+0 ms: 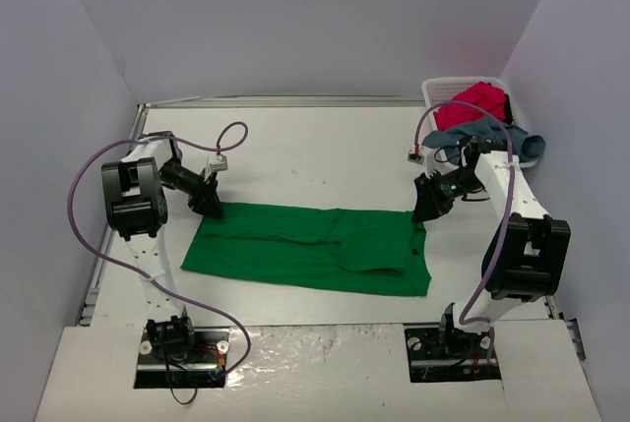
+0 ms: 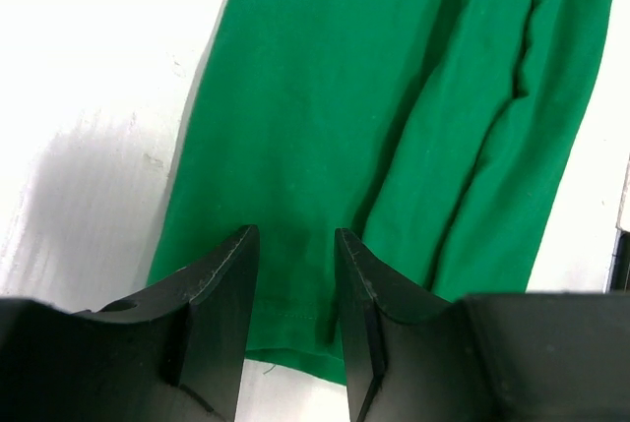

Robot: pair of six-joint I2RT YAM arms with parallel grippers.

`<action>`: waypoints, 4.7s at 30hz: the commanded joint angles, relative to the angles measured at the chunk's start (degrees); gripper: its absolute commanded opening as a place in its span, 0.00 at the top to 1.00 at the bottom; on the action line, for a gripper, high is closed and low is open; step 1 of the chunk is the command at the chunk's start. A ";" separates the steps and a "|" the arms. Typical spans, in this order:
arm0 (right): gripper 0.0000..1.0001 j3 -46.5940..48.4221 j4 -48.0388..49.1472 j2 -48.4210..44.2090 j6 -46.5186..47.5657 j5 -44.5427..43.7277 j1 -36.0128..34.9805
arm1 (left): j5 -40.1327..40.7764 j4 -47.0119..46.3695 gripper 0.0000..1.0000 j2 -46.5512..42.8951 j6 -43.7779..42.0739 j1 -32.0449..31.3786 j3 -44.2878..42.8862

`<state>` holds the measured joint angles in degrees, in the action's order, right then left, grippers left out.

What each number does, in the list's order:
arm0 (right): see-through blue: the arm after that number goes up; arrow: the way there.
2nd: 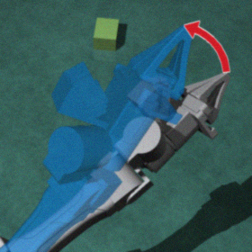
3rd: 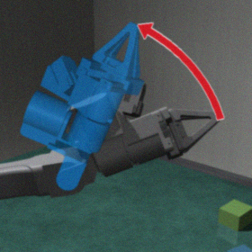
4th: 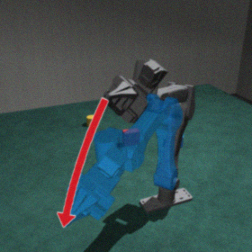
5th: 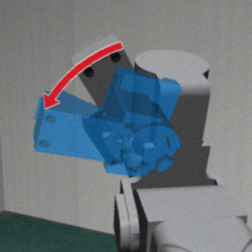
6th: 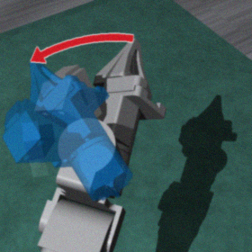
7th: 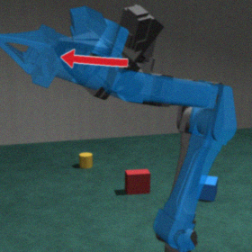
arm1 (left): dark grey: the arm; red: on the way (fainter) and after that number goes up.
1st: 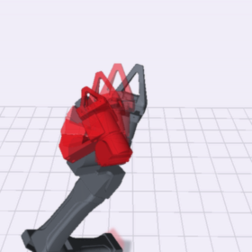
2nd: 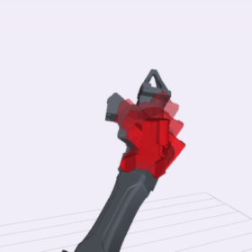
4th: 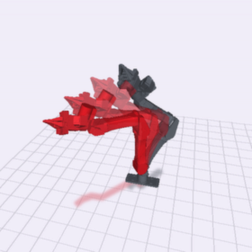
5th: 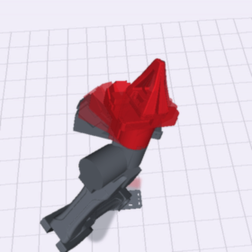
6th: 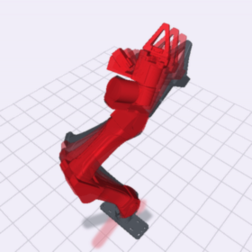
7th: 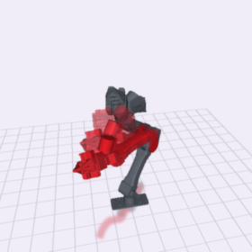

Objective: Fold and stack the t-shirts
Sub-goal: Fold the other side of the tshirt into a rectangle

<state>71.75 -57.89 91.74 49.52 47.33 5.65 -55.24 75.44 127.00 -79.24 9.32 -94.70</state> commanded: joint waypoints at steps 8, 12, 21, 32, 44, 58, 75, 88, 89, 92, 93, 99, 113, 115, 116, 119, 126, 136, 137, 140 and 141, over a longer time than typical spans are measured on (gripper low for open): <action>0.86 -0.55 -1.88 -0.08 -0.30 -0.22 0.33 | 1.72 17.81 0.65 -0.70 -0.56 -0.80 1.53; 0.86 -0.55 -1.79 -0.16 -0.30 -0.31 0.33 | 1.98 17.90 0.67 -0.88 -0.91 -1.41 2.49; 0.86 -0.82 -1.26 -0.16 -0.91 -0.84 0.33 | 2.42 17.46 0.72 -2.72 -1.27 -1.68 4.43; 0.86 -0.82 -1.09 -0.43 -1.18 -1.01 0.33 | 2.51 17.29 0.76 -5.45 -1.44 -1.68 5.66; 0.85 -0.91 -0.91 -0.34 -1.26 -1.28 0.33 | 2.77 17.90 0.79 -7.82 -2.41 -1.85 7.42; 0.85 -0.91 -0.82 -0.25 -1.26 -1.28 0.33 | 1.80 18.69 0.68 -10.20 -1.53 -1.85 5.49; 0.85 -0.99 -0.91 0.19 -1.26 -1.36 0.33 | 2.51 17.64 0.69 -6.59 -1.53 -2.11 5.92; 0.85 -0.99 -0.91 0.19 -1.26 -1.36 0.33 | 4.27 16.50 0.72 -6.85 -1.35 -2.82 8.74; 0.85 -0.99 -0.82 0.19 -1.26 -1.36 0.33 | 4.35 16.49 0.72 -6.85 -1.35 -2.82 8.83; 0.85 -1.08 -0.82 0.01 -1.18 -1.36 0.33 | 4.35 16.58 0.72 -6.94 -1.44 -2.82 9.18; 0.85 -1.08 -0.91 -0.07 -1.18 -1.36 0.33 | 4.44 16.58 0.72 -6.94 -1.44 -2.82 9.18; 0.85 -1.08 -0.74 -0.16 -1.18 -1.36 0.33 | 4.44 16.58 0.72 -7.56 -1.79 -2.91 9.97; 0.85 -1.17 -0.73 0.27 -1.26 -1.54 0.33 | 4.79 16.32 0.73 -10.45 -3.02 -2.91 14.36; 0.85 -1.17 -0.73 0.36 -1.26 -1.54 0.33 | 4.88 16.06 0.73 -11.77 -3.11 -2.82 15.32; 0.85 -1.17 -0.73 0.36 -1.26 -1.54 0.33 | 5.06 15.88 0.73 -12.12 -3.11 -2.91 15.59; 0.85 -1.17 -0.65 0.36 -1.26 -1.54 0.33 | 5.76 15.00 0.73 -12.92 -2.67 -2.91 16.82; 0.84 -1.17 -0.65 0.19 -1.27 -1.37 0.33 | 5.76 15.00 0.74 -13.09 -2.85 -2.82 18.23; 0.84 -1.08 -0.65 0.19 -1.35 -1.45 0.24 | 2.95 17.99 0.78 -15.99 -1.88 -2.73 13.58; 0.84 -0.91 -0.56 0.02 -1.53 -1.45 0.24 | 1.99 17.90 0.79 -15.99 -1.45 -2.64 12.88; 0.97 -0.55 -0.73 -0.60 -2.05 -1.36 -0.37 | 0.84 16.33 0.82 -15.82 2.58 -2.64 10.68; 1.00 -0.55 -0.65 -0.60 -2.32 -1.63 -0.81 | 0.58 15.10 0.85 -15.91 4.34 -2.64 10.15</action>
<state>70.81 -56.53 91.77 47.83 45.82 5.52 -51.46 75.59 114.06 -77.76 6.81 -82.00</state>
